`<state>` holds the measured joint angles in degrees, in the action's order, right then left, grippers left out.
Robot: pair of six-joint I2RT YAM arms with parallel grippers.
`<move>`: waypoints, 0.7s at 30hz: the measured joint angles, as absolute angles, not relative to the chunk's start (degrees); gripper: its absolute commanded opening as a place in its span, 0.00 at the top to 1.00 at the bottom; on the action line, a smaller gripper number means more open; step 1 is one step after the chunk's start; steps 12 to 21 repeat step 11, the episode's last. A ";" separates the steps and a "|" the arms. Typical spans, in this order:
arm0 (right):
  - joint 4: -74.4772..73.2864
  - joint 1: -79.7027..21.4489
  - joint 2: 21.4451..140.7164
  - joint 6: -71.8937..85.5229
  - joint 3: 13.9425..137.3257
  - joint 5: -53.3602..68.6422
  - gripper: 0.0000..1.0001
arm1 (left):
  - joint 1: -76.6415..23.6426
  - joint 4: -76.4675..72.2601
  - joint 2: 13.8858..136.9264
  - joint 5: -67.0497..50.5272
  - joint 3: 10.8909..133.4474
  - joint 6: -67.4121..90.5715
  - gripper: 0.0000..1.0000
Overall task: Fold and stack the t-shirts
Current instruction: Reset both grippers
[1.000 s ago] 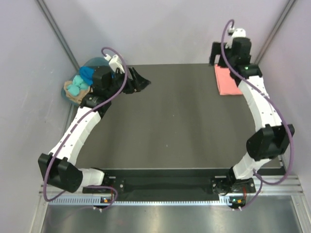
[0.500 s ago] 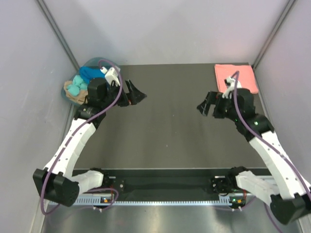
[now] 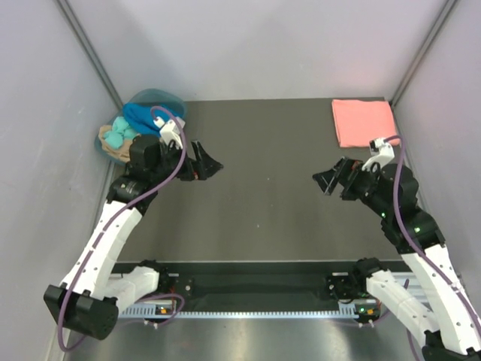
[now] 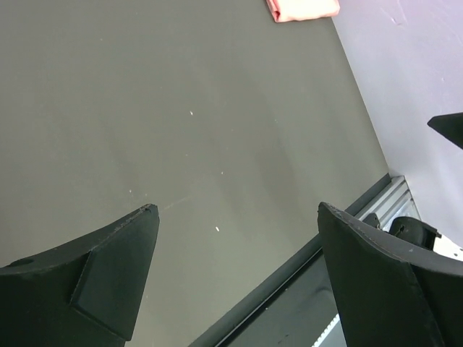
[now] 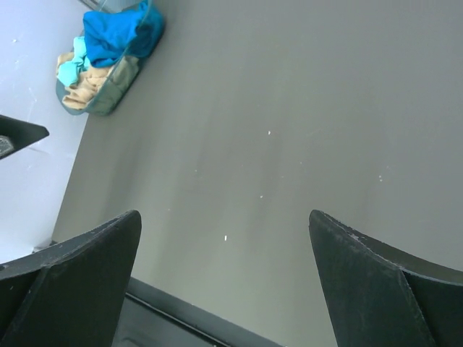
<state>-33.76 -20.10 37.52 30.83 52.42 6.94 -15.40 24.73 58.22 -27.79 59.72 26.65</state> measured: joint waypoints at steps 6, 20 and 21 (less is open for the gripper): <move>-33.45 -20.10 36.97 31.14 51.64 7.22 0.00 | -15.40 25.34 57.41 -27.59 59.66 26.55 0.05; -32.84 -20.10 36.67 31.14 51.27 7.18 0.00 | -15.40 25.82 56.84 -27.59 59.61 26.30 0.05; -32.84 -20.10 36.67 31.14 51.27 7.18 0.00 | -15.40 25.82 56.84 -27.59 59.61 26.30 0.05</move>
